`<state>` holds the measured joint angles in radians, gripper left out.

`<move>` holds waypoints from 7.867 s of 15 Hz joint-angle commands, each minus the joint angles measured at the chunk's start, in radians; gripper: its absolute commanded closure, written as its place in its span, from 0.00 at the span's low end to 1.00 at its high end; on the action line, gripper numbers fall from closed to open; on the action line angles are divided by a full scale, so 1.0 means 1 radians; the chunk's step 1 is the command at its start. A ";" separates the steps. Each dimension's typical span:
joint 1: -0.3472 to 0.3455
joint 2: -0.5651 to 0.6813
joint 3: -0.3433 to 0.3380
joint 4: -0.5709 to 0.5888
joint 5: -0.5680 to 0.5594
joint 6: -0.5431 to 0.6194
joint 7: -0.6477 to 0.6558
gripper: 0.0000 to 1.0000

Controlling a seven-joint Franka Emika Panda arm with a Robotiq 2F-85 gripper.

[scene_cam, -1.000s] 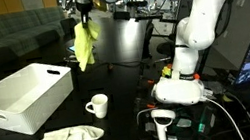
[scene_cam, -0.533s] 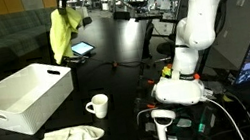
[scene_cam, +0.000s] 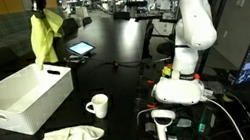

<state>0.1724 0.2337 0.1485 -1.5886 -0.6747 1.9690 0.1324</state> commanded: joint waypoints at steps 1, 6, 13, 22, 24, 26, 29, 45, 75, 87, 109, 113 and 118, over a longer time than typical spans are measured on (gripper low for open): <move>0.055 0.165 -0.006 0.236 0.026 -0.116 -0.045 0.96; 0.116 0.283 -0.024 0.384 0.020 -0.211 -0.094 0.61; 0.101 0.310 -0.069 0.367 0.020 -0.237 -0.130 0.09; -0.082 0.219 -0.139 0.006 0.190 -0.123 -0.072 0.00; -0.121 0.216 -0.155 -0.065 0.252 -0.082 -0.056 0.00; -0.161 0.204 -0.170 -0.144 0.320 -0.031 -0.031 0.00; -0.220 0.191 -0.190 -0.259 0.437 0.062 -0.015 0.00; -0.425 0.258 -0.330 -0.429 0.732 0.276 -0.021 0.00; -0.674 0.556 -0.287 -0.263 0.540 0.718 -0.617 0.00; -0.688 0.571 -0.283 -0.250 0.536 0.703 -0.641 0.32; -0.617 0.488 -0.323 -0.321 0.453 0.665 -0.653 0.97; -0.587 0.419 -0.267 -0.360 0.411 0.666 -0.740 0.97; -0.505 0.337 -0.234 -0.381 0.346 0.650 -0.825 0.97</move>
<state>-0.3681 0.6482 -0.0960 -1.9256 -0.2923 2.6377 -0.6323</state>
